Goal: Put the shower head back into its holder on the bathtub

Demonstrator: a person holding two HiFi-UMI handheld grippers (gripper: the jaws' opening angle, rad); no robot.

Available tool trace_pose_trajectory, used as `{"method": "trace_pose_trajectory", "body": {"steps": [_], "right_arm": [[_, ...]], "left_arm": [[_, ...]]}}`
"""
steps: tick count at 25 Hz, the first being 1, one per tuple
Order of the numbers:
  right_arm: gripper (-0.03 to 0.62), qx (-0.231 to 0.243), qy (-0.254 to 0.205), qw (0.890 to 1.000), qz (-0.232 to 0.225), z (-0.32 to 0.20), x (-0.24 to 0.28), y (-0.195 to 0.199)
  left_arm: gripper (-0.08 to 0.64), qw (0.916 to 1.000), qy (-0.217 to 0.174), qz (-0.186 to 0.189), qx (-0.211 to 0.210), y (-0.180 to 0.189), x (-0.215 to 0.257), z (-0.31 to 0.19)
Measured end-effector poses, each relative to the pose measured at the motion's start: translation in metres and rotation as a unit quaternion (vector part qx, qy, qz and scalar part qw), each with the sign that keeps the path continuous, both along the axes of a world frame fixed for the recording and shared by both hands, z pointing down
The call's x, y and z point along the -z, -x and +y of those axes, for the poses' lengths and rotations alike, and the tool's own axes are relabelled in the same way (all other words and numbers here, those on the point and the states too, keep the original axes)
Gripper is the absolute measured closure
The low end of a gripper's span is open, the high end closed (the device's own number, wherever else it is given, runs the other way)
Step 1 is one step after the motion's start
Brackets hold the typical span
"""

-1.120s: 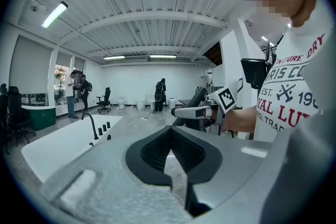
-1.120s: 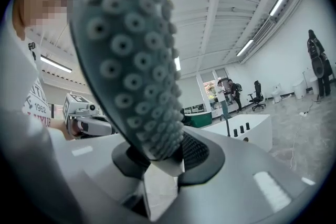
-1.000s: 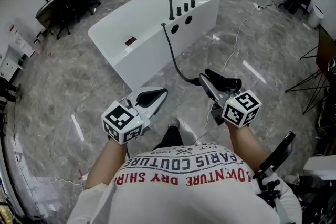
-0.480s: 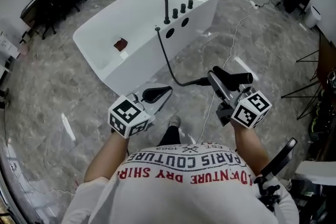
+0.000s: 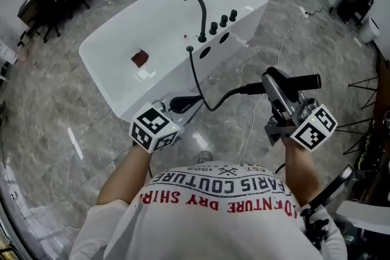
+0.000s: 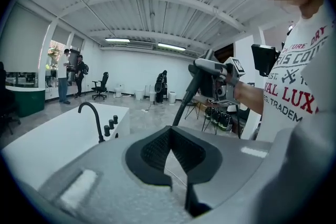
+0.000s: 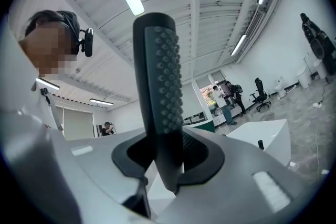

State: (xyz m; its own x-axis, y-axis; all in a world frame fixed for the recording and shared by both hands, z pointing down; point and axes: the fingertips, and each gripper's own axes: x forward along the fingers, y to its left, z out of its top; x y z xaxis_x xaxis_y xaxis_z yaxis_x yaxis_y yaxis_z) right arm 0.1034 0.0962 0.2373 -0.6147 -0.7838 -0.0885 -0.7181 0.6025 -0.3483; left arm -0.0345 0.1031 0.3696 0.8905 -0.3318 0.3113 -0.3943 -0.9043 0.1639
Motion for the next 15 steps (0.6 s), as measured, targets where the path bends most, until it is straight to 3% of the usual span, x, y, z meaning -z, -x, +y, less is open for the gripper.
{"method": "trace_pose_trajectory", "body": {"steps": [5,12,15], "right_arm": [[0.485,0.004,-0.011,1.000,-0.026,-0.036,0.009,-0.005],[0.485,0.014,-0.023,0.999,-0.033,-0.074,0.023,0.000],[0.485,0.028,-0.027,0.998,-0.042,-0.084,0.016,-0.003]], "left_arm": [[0.558,1.0000,-0.001,-0.004,0.003,-0.003,-0.011,-0.028],[0.558,0.9994,-0.009,-0.003,-0.034,-0.011,0.002,-0.037],[0.558,0.9996,-0.001,0.001,-0.027,-0.018,-0.012,-0.043]]}}
